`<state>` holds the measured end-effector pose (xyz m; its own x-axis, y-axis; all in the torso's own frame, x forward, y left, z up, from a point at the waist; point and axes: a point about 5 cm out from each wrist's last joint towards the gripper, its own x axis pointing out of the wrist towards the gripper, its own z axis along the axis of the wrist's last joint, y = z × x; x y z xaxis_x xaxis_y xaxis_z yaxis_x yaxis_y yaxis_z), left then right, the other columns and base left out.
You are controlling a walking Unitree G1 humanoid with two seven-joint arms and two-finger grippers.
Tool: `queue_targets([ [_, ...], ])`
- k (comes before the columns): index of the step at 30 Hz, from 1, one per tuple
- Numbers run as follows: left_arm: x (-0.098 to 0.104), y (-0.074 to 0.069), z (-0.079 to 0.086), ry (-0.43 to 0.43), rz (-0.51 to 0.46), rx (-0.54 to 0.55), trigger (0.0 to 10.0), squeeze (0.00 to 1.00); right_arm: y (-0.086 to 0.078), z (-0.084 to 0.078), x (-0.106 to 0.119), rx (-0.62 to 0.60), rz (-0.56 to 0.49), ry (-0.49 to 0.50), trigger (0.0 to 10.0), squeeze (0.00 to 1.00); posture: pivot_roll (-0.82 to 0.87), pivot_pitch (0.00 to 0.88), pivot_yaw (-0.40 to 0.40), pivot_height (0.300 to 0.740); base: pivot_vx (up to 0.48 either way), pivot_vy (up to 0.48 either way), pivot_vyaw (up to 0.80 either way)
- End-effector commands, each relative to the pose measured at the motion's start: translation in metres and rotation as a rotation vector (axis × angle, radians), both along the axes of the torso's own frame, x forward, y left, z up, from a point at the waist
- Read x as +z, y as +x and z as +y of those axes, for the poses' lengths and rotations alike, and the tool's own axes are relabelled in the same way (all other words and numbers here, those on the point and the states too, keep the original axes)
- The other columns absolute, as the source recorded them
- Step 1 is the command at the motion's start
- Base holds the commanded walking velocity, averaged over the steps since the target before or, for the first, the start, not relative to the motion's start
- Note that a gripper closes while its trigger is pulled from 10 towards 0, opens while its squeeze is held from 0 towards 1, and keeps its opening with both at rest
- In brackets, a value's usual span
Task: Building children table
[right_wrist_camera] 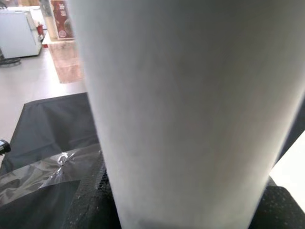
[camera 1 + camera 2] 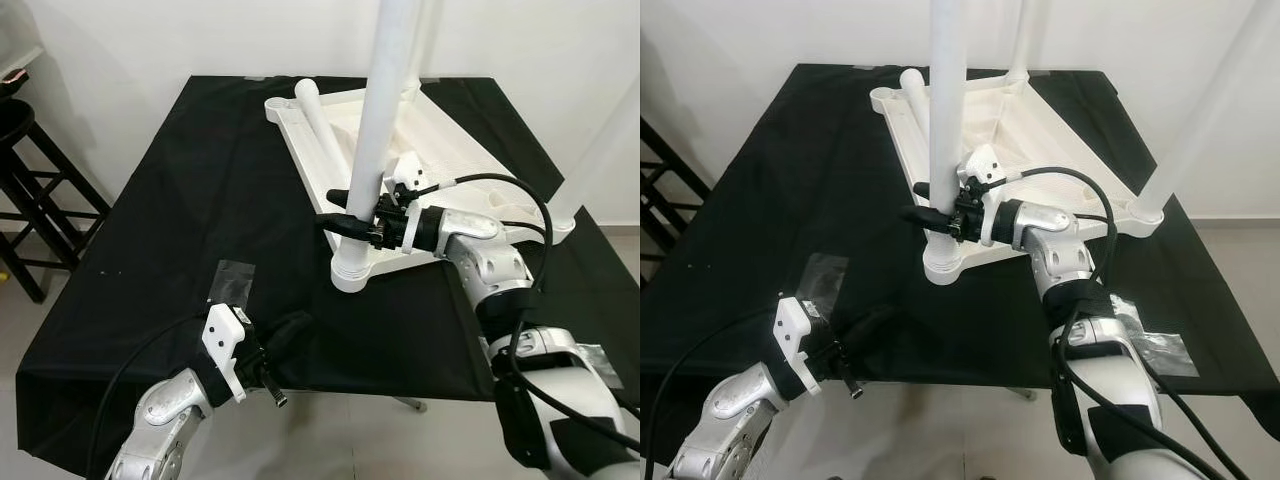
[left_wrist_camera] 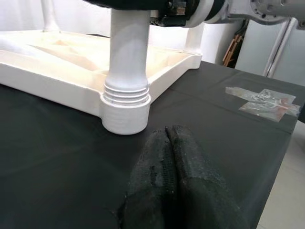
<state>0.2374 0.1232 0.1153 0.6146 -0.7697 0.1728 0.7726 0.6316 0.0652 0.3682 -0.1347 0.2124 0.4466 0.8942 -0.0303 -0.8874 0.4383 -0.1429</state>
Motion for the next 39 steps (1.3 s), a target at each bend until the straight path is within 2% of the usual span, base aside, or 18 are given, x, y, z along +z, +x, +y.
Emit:
queue_targets([
  [1, -0.003, -0.001, 0.002, 0.006, 0.011, 0.002, 10.0, 0.0, -0.006, -0.002, -0.018, 0.003, 0.041, -0.012, 0.0, 0.0, 0.04, 0.117, 0.0, 0.74, 0.0, 0.0, 0.0],
  [7, -0.002, -0.002, 0.004, 0.007, 0.012, 0.001, 10.0, 0.0, -0.013, -0.001, -0.036, -0.178, 0.044, -0.011, 0.0, 0.0, 0.04, 0.127, 0.002, 0.74, 0.0, 0.0, 0.0],
  [8, -0.002, -0.002, 0.005, 0.008, 0.012, 0.001, 10.0, 0.0, -0.017, 0.006, -0.047, -0.304, 0.068, 0.022, 0.0, 0.0, 0.04, 0.129, 0.008, 0.74, 0.0, 0.0, 0.0],
  [9, -0.002, -0.002, 0.005, 0.008, 0.012, 0.001, 10.0, 0.0, -0.017, 0.006, -0.047, -0.304, 0.068, 0.022, 0.0, 0.0, 0.04, 0.129, 0.008, 0.74, 0.0, 0.0, 0.0],
  [10, -0.002, -0.002, 0.006, 0.01, 0.014, 0.002, 10.0, 0.0, -0.023, 0.011, -0.061, -0.555, 0.123, 0.11, 0.0, 0.0, 0.04, 0.136, 0.017, 0.74, 0.0, 0.0, 0.0],
  [11, -0.002, -0.002, 0.006, 0.012, 0.015, 0.001, 10.0, 0.0, -0.036, 0.018, -0.078, -0.707, 0.162, 0.1, 0.0, 0.0, 0.04, 0.136, 0.017, 0.74, 0.0, 0.0, 0.0],
  [12, -0.002, -0.002, 0.006, 0.012, 0.015, 0.001, 10.0, 0.0, -0.036, 0.018, -0.078, -0.707, 0.162, 0.1, 0.0, 0.0, 0.04, 0.136, 0.017, 0.74, 0.0, 0.0, 0.0],
  [13, -0.002, -0.002, 0.007, 0.013, 0.016, 0.0, 10.0, 0.0, -0.047, 0.021, -0.088, -0.801, 0.182, 0.085, 0.0, 0.0, 0.04, 0.136, 0.017, 0.74, 0.0, 0.0, 0.0],
  [17, -0.002, -0.001, 0.007, 0.018, 0.019, -0.005, 10.0, 0.0, -0.05, 0.038, -0.084, -0.757, 0.172, 0.095, 0.0, 0.0, 0.04, 0.128, 0.024, 0.74, 0.0, 0.0, 0.0],
  [23, -0.003, 0.0, 0.007, 0.019, 0.02, -0.009, 10.0, 0.0, -0.05, 0.042, -0.078, -0.765, 0.153, 0.078, 0.0, 0.0, 0.04, 0.124, 0.018, 0.74, 0.0, 0.0, 0.0],
  [24, -0.003, 0.0, 0.007, 0.018, 0.018, -0.003, 10.0, 0.0, -0.047, 0.045, -0.071, -0.738, 0.155, 0.107, 10.0, 0.0, 0.04, 0.121, 0.017, 0.74, 0.0, 0.0, 0.0],
  [26, -0.003, 0.0, 0.007, 0.017, 0.017, 0.002, 10.0, 0.0, -0.045, 0.048, -0.066, -0.717, 0.158, 0.131, 10.0, 0.0, 0.04, 0.121, 0.017, 0.74, 0.0, 0.0, 0.0],
  [27, -0.003, 0.0, 0.006, 0.016, 0.016, 0.004, 10.0, 0.0, -0.042, 0.05, -0.059, -0.673, 0.152, 0.149, 10.0, 1.0, 0.05, 0.12, 0.015, 0.74, 0.0, 0.0, 0.0],
  [31, -0.002, 0.0, 0.006, 0.014, 0.016, 0.0, 10.0, 0.0, -0.034, 0.053, -0.033, -0.455, 0.097, 0.171, 10.0, 1.0, 0.04, 0.12, 0.014, 0.74, 0.0, 0.0, 0.0],
  [32, -0.002, 0.0, 0.005, 0.013, 0.017, -0.001, 10.0, 0.0, -0.034, 0.053, -0.027, -0.378, 0.075, 0.17, 10.0, 0.6, 0.04, 0.118, 0.012, 0.74, 0.0, 0.0, 0.0],
  [35, -0.003, 0.0, 0.005, 0.012, 0.017, -0.002, 10.0, 0.0, -0.033, 0.052, -0.022, -0.308, 0.057, 0.165, 10.0, 0.6, 0.04, 0.118, 0.01, 0.74, 0.0, 0.0, 0.0],
  [36, -0.003, 0.0, 0.005, 0.011, 0.017, -0.001, 10.0, 0.0, -0.033, 0.051, -0.018, -0.225, 0.031, 0.137, 10.0, 0.0, 0.04, 0.118, 0.009, 0.74, 0.0, 0.0, 0.0],
  [39, -0.003, 0.0, 0.004, 0.01, 0.016, 0.001, 10.0, 0.0, -0.032, 0.047, -0.013, -0.116, 0.004, 0.084, 10.0, 0.0, 0.05, 0.117, 0.004, 0.74, 0.0, 0.0, 0.0],
])
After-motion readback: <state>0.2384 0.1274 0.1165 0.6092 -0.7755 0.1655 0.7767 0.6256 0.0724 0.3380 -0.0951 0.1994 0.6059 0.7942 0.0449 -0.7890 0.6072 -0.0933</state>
